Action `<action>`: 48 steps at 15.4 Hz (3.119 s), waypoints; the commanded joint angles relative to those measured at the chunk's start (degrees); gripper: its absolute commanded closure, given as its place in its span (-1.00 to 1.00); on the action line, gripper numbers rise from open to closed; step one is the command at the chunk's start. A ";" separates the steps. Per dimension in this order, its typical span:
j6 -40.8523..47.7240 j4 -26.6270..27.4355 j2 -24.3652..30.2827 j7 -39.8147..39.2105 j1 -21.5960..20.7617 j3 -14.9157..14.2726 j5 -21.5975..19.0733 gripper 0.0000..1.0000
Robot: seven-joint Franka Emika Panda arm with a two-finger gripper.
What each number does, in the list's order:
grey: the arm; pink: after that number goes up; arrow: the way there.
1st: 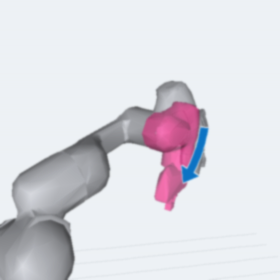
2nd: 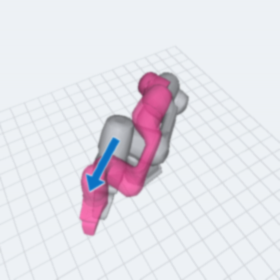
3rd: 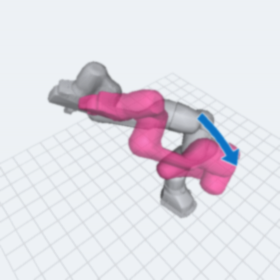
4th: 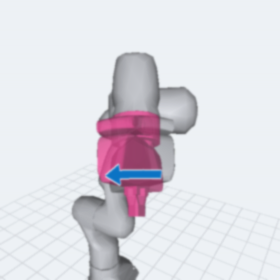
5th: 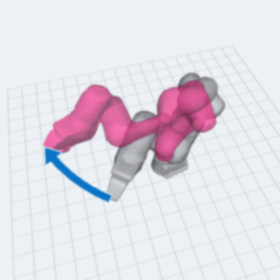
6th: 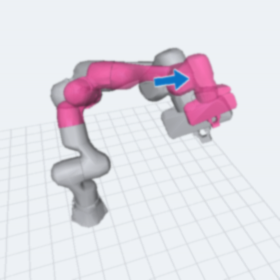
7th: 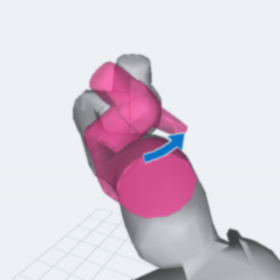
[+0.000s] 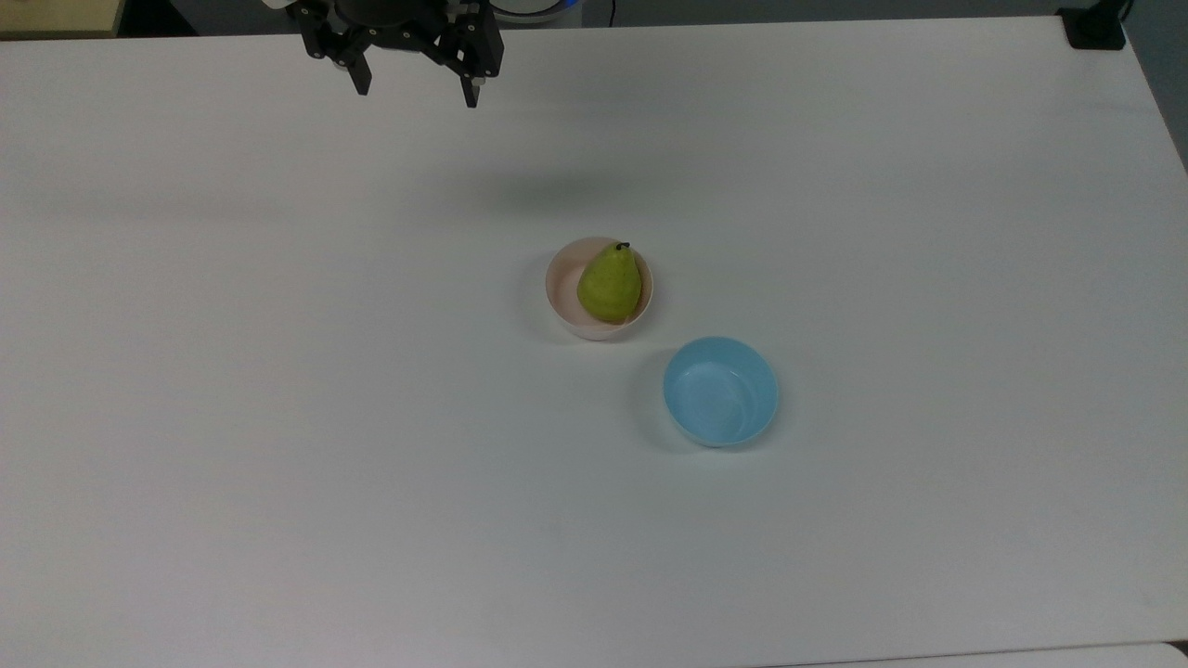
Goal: Pick up a pear from the bowl
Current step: 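Move the open gripper toward the pink bowl holding the green pear, then lower the gripper into the pink bowl and close it on the pear, then lift the green pear up out of the pink bowl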
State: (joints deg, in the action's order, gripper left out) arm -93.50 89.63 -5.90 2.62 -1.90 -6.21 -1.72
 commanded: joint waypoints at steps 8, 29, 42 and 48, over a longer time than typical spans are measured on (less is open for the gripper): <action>-0.28 0.72 -0.33 1.08 -4.41 -0.47 2.16 -1.00; -14.60 2.83 -18.70 1.08 -16.73 0.41 6.81 -1.00; -19.97 5.29 -21.34 0.11 -17.08 1.29 9.63 0.09; -18.57 4.94 -16.70 0.11 -16.64 2.34 9.11 0.23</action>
State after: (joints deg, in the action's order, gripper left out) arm -111.49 93.11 -27.48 3.01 -18.91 -4.54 7.15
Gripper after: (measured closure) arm 0.269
